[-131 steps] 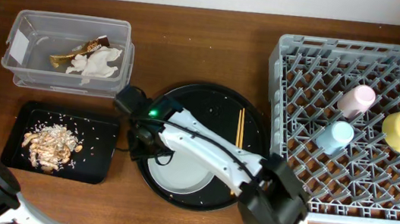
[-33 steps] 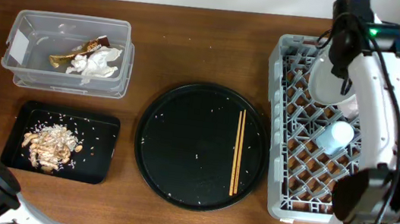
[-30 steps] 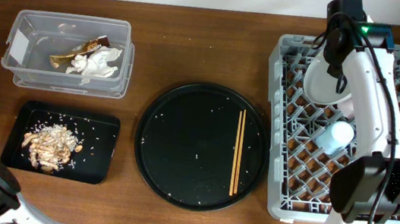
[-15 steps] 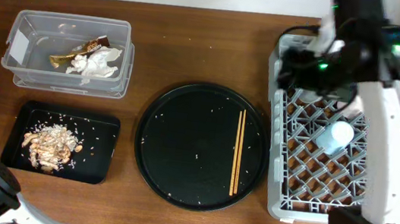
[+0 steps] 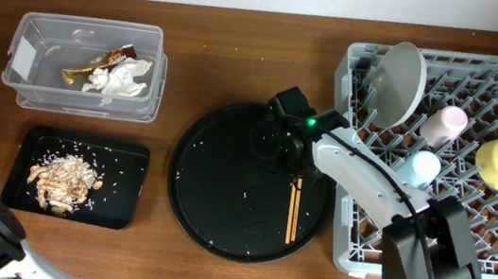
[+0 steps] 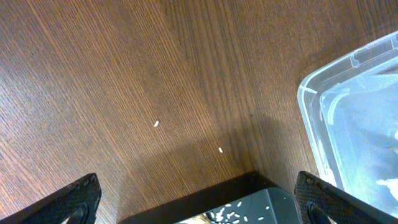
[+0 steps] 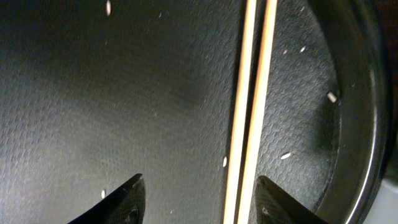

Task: Sort waste into correct bins and load items into the dishwasher rack
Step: 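Reach the right gripper to the chopsticks on the round tray and grasp them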

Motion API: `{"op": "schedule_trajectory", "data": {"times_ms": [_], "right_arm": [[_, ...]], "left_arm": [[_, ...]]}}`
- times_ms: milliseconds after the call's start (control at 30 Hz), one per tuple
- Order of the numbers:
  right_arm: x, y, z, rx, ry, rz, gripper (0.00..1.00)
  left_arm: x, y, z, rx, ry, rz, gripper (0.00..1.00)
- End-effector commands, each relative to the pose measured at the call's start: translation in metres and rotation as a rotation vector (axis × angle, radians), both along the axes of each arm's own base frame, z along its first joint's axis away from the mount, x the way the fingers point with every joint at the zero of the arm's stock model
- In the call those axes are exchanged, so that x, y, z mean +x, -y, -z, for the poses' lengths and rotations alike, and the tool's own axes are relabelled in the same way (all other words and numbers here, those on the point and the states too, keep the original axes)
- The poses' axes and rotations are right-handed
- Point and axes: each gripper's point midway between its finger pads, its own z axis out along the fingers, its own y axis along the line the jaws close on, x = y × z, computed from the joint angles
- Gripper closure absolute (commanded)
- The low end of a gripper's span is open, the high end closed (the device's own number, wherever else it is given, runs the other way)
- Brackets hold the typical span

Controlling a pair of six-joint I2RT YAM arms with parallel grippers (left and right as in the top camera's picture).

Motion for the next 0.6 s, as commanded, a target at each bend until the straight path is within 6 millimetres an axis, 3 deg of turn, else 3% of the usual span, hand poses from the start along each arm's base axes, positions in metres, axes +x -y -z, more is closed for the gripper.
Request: {"op": "schedule_trajectory", "data": {"times_ms": [0, 300, 567], "right_arm": [[0.0, 0.007, 0.016, -0.058, -0.013, 0.026, 0.44], [0.001, 0.002, 0.042, -0.076, -0.04, 0.025, 0.43], [-0.001, -0.002, 0.052, -0.102, -0.045, 0.007, 0.43]], "left_arm": [[0.0, -0.001, -0.012, 0.017, 0.022, -0.006, 0.01], [0.0, -0.001, -0.011, 0.017, 0.021, -0.006, 0.01], [0.0, -0.001, -0.012, 0.017, 0.022, -0.006, 0.01]]}}
